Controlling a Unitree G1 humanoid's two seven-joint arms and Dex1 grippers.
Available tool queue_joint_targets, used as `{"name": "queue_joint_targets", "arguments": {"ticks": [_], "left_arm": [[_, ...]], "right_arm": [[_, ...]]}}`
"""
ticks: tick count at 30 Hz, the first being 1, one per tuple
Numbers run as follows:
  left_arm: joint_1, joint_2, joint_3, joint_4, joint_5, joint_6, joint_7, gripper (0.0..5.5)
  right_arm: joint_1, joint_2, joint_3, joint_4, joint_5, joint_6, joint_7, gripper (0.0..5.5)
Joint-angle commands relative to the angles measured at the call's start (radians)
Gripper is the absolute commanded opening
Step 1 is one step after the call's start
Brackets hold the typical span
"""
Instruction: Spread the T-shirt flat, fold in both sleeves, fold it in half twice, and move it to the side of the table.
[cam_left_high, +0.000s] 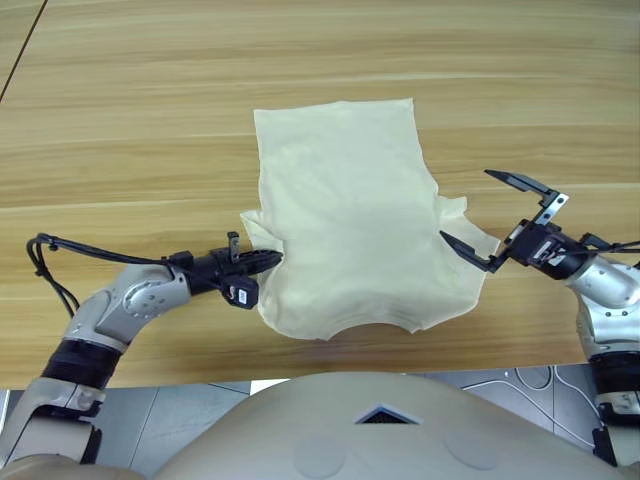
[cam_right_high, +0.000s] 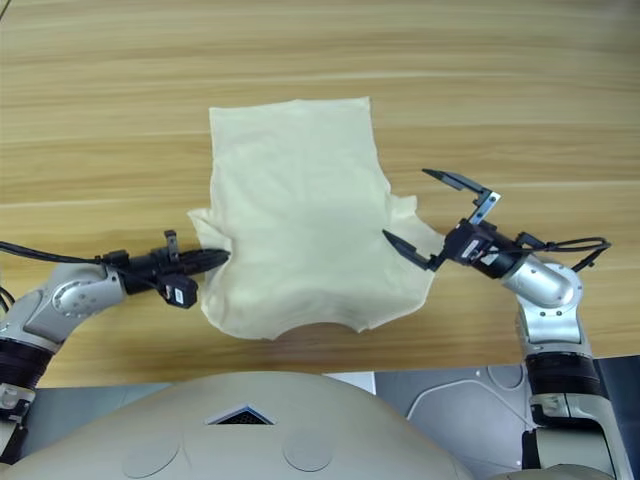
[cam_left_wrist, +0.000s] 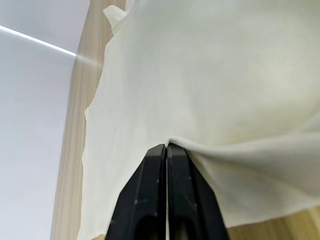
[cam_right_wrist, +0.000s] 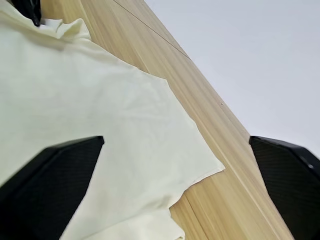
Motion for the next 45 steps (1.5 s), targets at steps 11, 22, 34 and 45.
{"name": "queue_joint_targets", "arguments": {"ticks": [11, 22, 34, 45], "left_arm": [[-0.029, -0.042, -0.047, -0.032, -0.026, -0.009, 0.000, 0.02], [-0.072, -0.107, -0.074, -0.004, -0.018, 0.014, 0.006, 0.02], [-0.095, -0.114, -0.075, 0.012, -0.061, 0.045, -0.007, 0.24], [-0.094, -0.118, -0.077, -0.008, -0.126, 0.057, -0.032, 1.74]], "right_arm": [[-0.015, 0.003, 0.000, -0.005, -0.008, 0.003, 0.011, 5.40], [-0.009, 0.002, 0.001, -0.014, -0.003, 0.006, 0.014, 5.40], [0.003, 0.001, 0.006, -0.026, 0.001, 0.018, 0.022, 5.40], [0.004, -0.015, -0.048, -0.071, -0.070, 0.052, -0.041, 5.40]]}}
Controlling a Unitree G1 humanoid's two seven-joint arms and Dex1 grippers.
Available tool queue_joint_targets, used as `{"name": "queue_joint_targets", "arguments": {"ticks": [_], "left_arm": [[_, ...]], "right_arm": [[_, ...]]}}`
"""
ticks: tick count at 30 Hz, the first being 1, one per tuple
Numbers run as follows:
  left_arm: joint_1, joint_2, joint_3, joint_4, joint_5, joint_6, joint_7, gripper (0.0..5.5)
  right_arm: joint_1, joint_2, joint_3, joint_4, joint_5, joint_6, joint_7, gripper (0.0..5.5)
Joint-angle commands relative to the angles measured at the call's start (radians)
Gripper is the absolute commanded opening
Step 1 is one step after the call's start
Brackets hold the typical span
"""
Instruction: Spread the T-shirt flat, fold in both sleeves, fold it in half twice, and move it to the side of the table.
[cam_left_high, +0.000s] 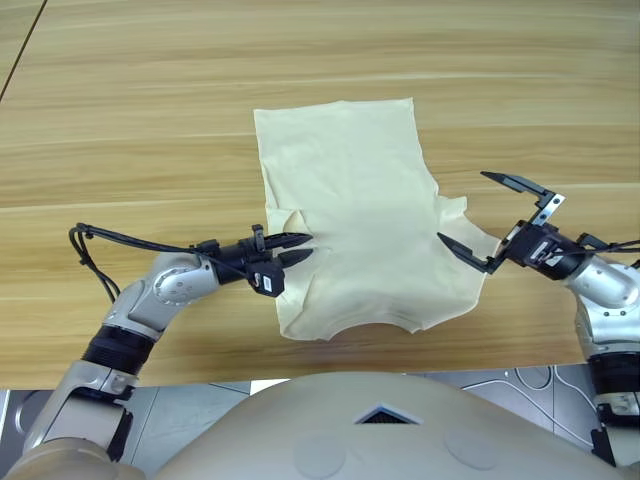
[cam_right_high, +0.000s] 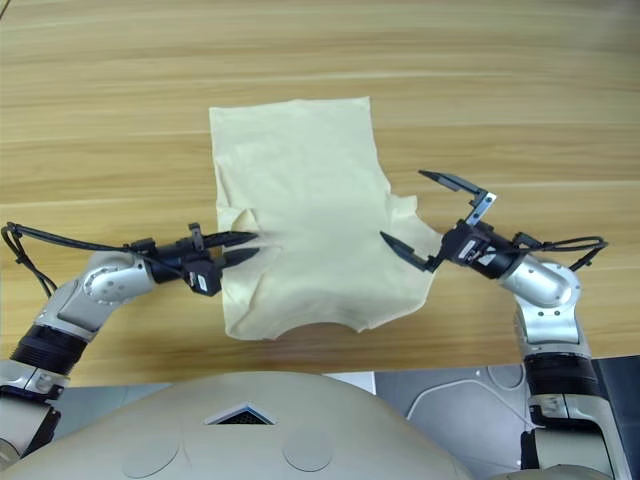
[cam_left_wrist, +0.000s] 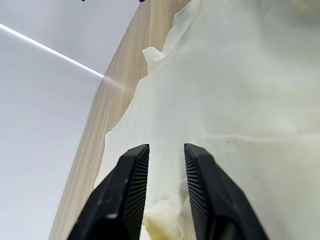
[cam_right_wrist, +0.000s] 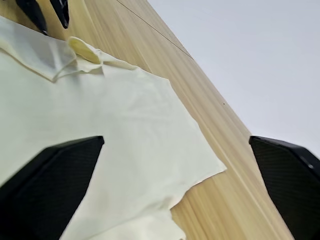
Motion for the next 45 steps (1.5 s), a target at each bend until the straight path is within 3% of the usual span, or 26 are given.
{"name": "queue_joint_targets", "arguments": {"ticks": [1, 3, 8, 15, 29, 45], "left_arm": [[-0.013, -0.004, -0.003, -0.014, -0.024, 0.013, -0.012, 1.92], [-0.016, -0.007, -0.002, -0.010, -0.023, 0.016, -0.009, 2.22], [-0.034, -0.029, 0.029, 0.013, 0.023, 0.028, 0.053, 3.07], [-0.046, -0.045, 0.027, 0.033, 0.059, 0.027, 0.099, 4.24], [-0.060, -0.052, 0.024, 0.055, 0.077, 0.015, 0.120, 4.24], [-0.061, -0.055, 0.018, 0.057, 0.087, 0.015, 0.135, 4.26]], "right_arm": [[0.000, -0.021, -0.045, -0.033, -0.053, 0.026, -0.044, 5.40], [0.001, -0.040, -0.097, -0.020, -0.130, 0.036, -0.101, 5.40], [0.001, -0.184, -0.209, 0.054, -0.577, 0.184, -0.374, 5.40], [0.192, -0.275, -0.189, -0.035, -0.640, 0.159, -0.331, 5.40], [0.109, -0.243, -0.002, 0.056, -0.697, 0.169, -0.351, 5.40], [0.096, -0.262, 0.073, 0.091, -0.642, 0.138, -0.362, 2.59]]}}
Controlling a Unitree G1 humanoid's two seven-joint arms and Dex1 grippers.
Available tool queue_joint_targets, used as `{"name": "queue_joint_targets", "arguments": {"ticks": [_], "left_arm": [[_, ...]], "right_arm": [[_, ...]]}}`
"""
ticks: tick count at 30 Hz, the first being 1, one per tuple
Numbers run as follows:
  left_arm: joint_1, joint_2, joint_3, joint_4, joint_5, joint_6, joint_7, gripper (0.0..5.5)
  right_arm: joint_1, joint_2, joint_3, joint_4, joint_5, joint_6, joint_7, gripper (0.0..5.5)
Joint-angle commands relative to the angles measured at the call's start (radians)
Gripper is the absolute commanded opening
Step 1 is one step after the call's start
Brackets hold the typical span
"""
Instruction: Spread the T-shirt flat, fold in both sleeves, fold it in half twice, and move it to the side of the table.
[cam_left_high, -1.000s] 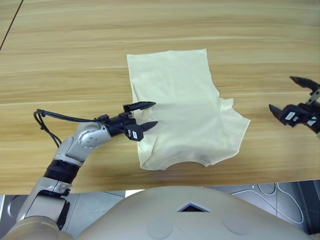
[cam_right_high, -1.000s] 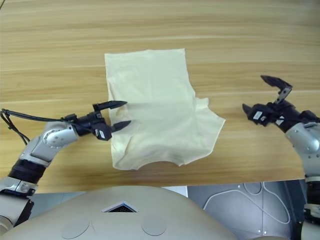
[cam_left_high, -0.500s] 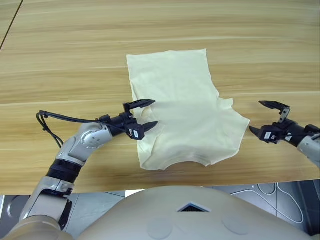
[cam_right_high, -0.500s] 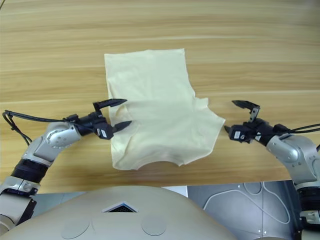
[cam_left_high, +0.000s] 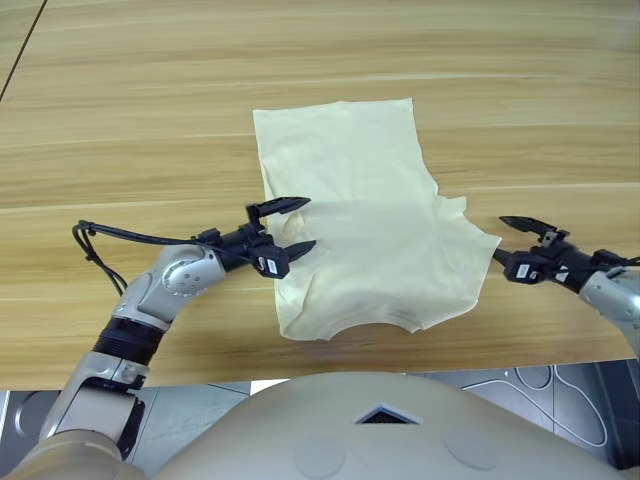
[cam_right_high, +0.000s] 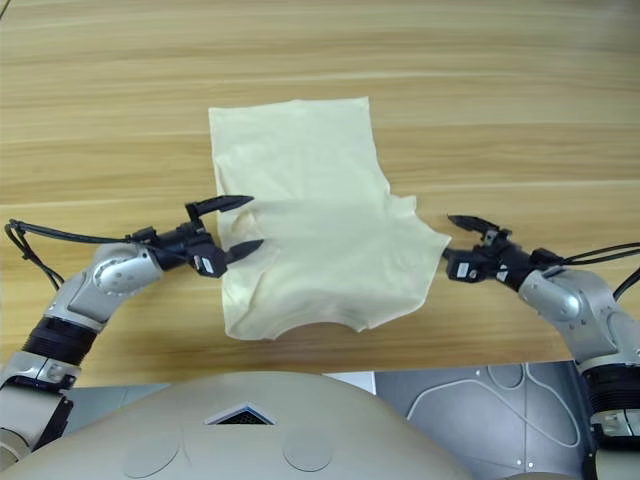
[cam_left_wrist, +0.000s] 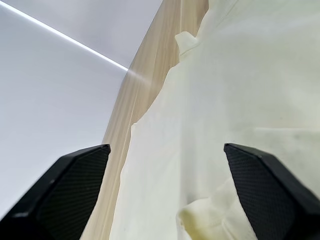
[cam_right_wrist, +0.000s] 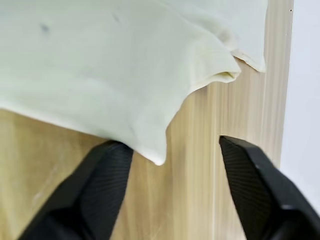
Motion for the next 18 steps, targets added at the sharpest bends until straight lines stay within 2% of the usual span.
{"name": "queue_joint_targets", "arguments": {"ticks": [1, 15, 18], "left_arm": [[-0.016, 0.001, -0.001, 0.005, 0.019, -0.002, 0.006, 4.26], [-0.015, -0.003, -0.001, 0.009, 0.025, -0.006, 0.010, 4.26], [-0.018, -0.006, -0.006, 0.013, 0.026, -0.007, 0.007, 4.26]], "right_arm": [[0.019, -0.012, 0.022, 0.017, -0.009, -0.001, 0.013, 2.42], [0.007, -0.012, 0.031, 0.041, -0.011, -0.014, -0.012, 0.09], [0.004, -0.013, 0.033, 0.047, -0.014, -0.020, -0.015, 0.01]]}}
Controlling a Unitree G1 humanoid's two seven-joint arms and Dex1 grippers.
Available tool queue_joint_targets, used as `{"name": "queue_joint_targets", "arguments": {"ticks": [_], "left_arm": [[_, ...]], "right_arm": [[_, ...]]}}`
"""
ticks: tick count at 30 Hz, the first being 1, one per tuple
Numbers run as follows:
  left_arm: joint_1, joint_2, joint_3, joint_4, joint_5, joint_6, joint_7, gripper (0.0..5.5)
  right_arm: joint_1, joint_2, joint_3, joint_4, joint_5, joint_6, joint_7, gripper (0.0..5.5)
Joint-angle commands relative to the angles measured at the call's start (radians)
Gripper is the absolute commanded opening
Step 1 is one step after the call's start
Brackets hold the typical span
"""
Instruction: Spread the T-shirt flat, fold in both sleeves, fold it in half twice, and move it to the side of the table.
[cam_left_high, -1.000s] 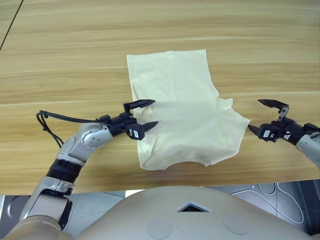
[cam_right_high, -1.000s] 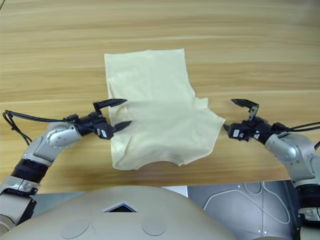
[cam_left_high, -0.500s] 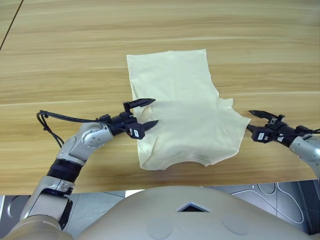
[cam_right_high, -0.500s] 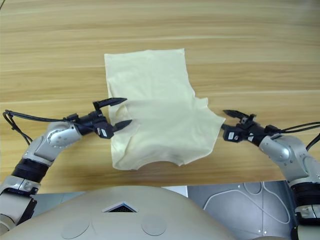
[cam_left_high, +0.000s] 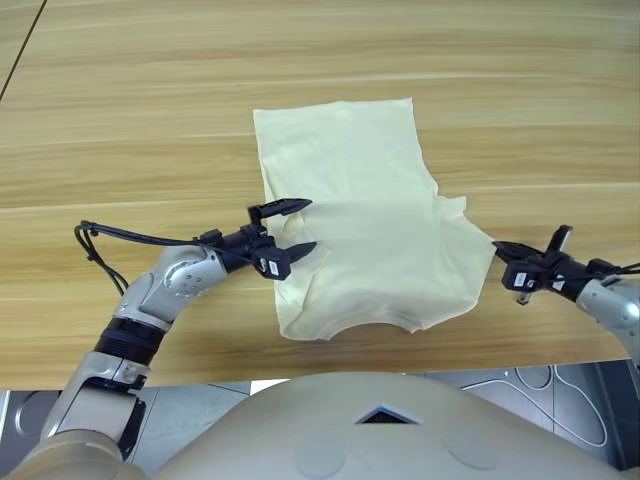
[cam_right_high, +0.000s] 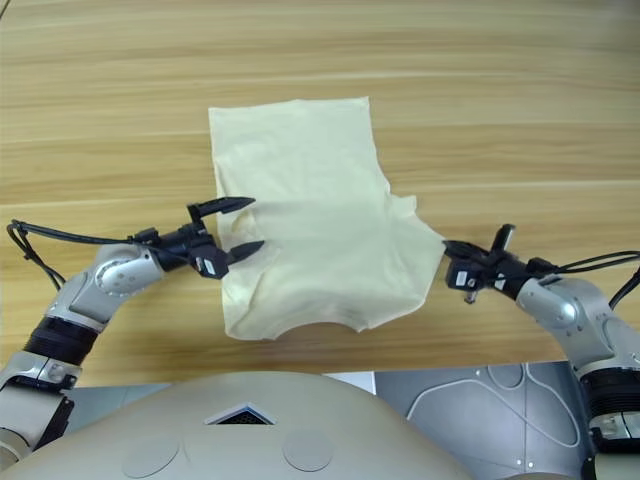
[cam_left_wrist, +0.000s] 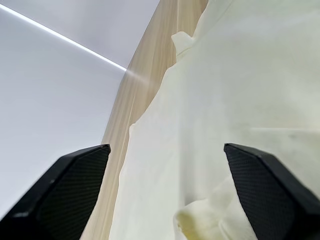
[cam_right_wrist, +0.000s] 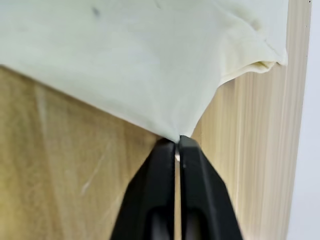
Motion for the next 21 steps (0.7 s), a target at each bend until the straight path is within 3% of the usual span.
{"name": "queue_joint_targets", "arguments": {"ticks": [1, 14, 21], "left_arm": [[-0.018, -0.002, -0.005, 0.014, 0.009, -0.005, 0.006, 4.26], [-0.022, -0.007, -0.005, 0.022, 0.011, -0.017, 0.009, 4.26], [-0.033, -0.011, -0.012, 0.026, 0.011, -0.017, 0.003, 4.26]], "right_arm": [[-0.009, -0.014, 0.008, 0.008, -0.012, -0.012, -0.007, 0.01], [0.093, -0.015, -0.104, -0.239, 0.126, -0.116, -0.008, 0.01], [0.088, -0.015, -0.092, -0.339, 0.126, -0.116, 0.033, 0.01]]}}
